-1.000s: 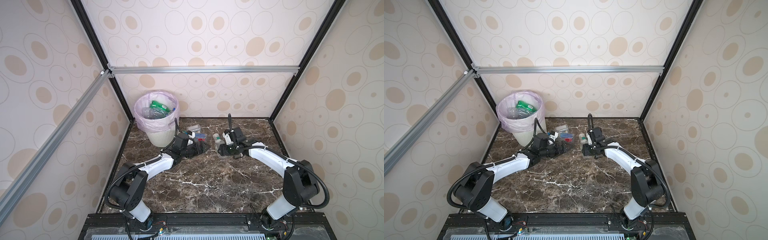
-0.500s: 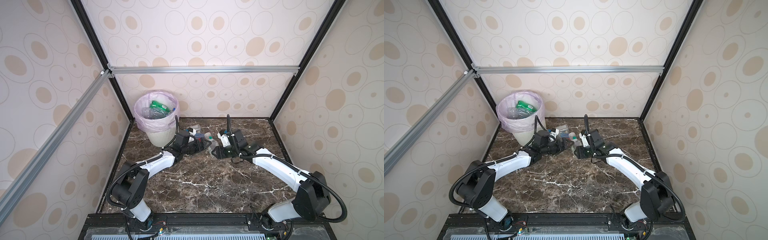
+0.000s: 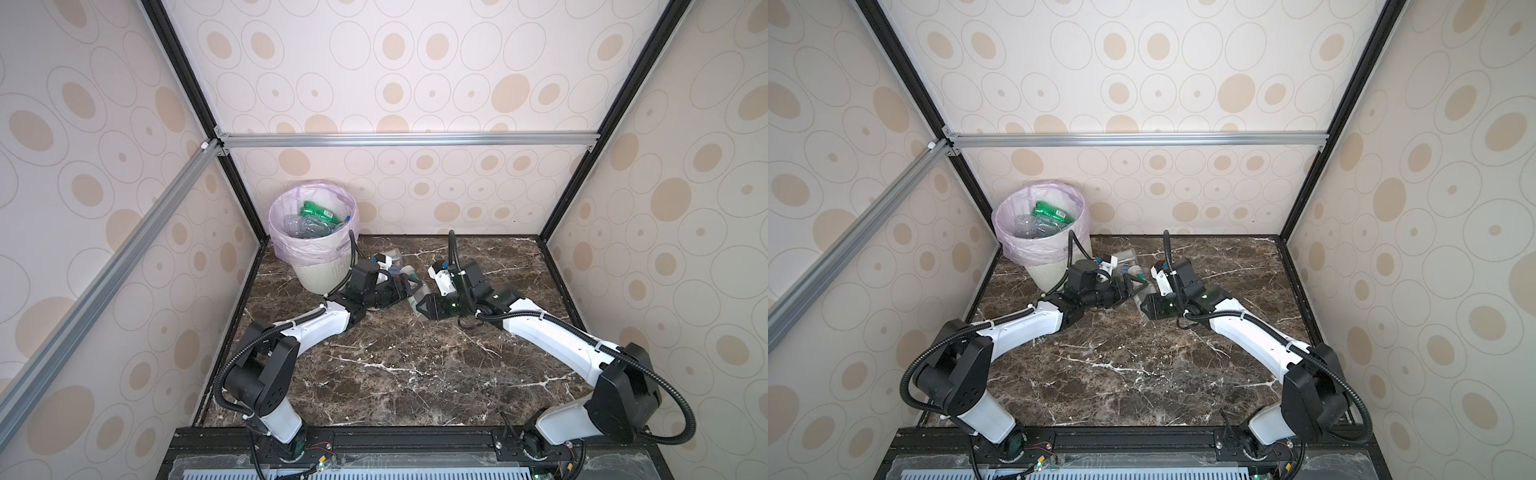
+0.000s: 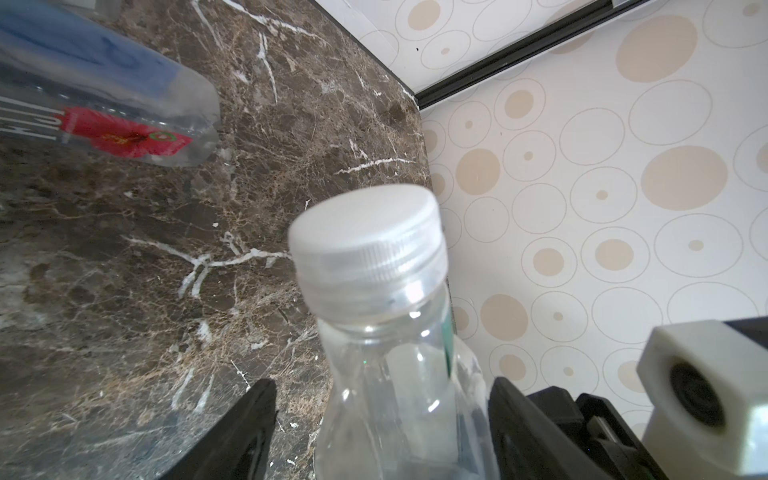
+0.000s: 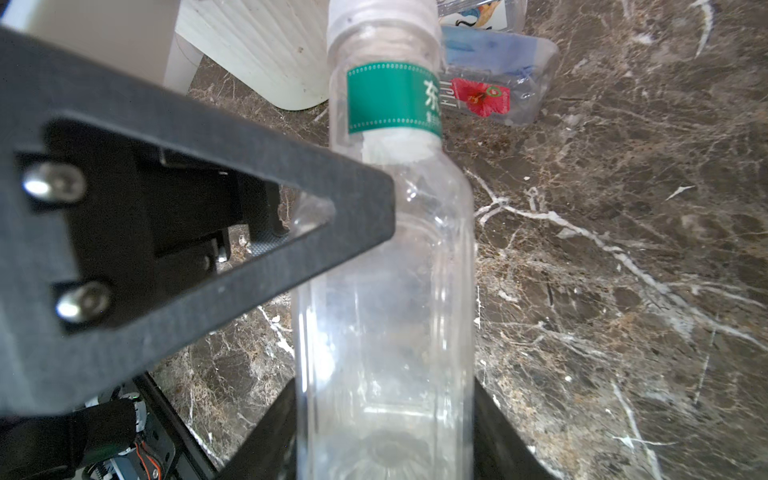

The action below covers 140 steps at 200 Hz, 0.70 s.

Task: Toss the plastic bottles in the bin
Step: 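Grip the bottle's white cap with the left gripper while the right holds the base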

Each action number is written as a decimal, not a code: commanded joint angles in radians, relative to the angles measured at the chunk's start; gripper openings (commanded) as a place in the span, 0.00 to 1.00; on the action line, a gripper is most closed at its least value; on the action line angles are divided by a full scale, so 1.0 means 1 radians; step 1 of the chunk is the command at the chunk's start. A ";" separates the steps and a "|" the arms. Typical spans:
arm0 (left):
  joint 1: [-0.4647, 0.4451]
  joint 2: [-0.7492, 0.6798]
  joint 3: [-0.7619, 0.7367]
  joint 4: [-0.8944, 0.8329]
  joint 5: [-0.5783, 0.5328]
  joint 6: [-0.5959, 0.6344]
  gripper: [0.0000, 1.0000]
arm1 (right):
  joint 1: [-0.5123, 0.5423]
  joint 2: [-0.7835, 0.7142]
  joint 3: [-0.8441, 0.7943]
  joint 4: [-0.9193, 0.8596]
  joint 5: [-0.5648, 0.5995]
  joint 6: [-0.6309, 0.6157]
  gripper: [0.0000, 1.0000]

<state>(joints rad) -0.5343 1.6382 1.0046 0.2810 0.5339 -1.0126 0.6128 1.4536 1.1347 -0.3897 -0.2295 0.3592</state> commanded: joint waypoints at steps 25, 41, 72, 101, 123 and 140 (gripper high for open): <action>0.011 0.012 0.024 0.050 0.012 -0.024 0.72 | 0.018 0.007 0.032 0.028 -0.008 0.008 0.48; 0.013 0.011 0.017 0.055 0.012 -0.027 0.67 | 0.019 0.016 0.041 0.027 -0.008 0.008 0.48; 0.016 0.005 0.004 0.060 0.014 -0.029 0.58 | 0.024 0.028 0.045 0.031 -0.007 0.013 0.49; 0.017 0.000 -0.004 0.063 0.012 -0.032 0.54 | 0.025 0.031 0.045 0.036 -0.010 0.017 0.51; 0.019 0.000 -0.006 0.066 0.012 -0.037 0.53 | 0.024 0.032 0.044 0.034 -0.010 0.017 0.55; 0.023 0.000 -0.007 0.067 0.011 -0.038 0.52 | 0.025 0.031 0.045 0.029 -0.006 0.017 0.58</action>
<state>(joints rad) -0.5198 1.6402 1.0019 0.3222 0.5377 -1.0462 0.6281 1.4746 1.1500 -0.3695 -0.2337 0.3740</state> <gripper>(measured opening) 0.547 0.563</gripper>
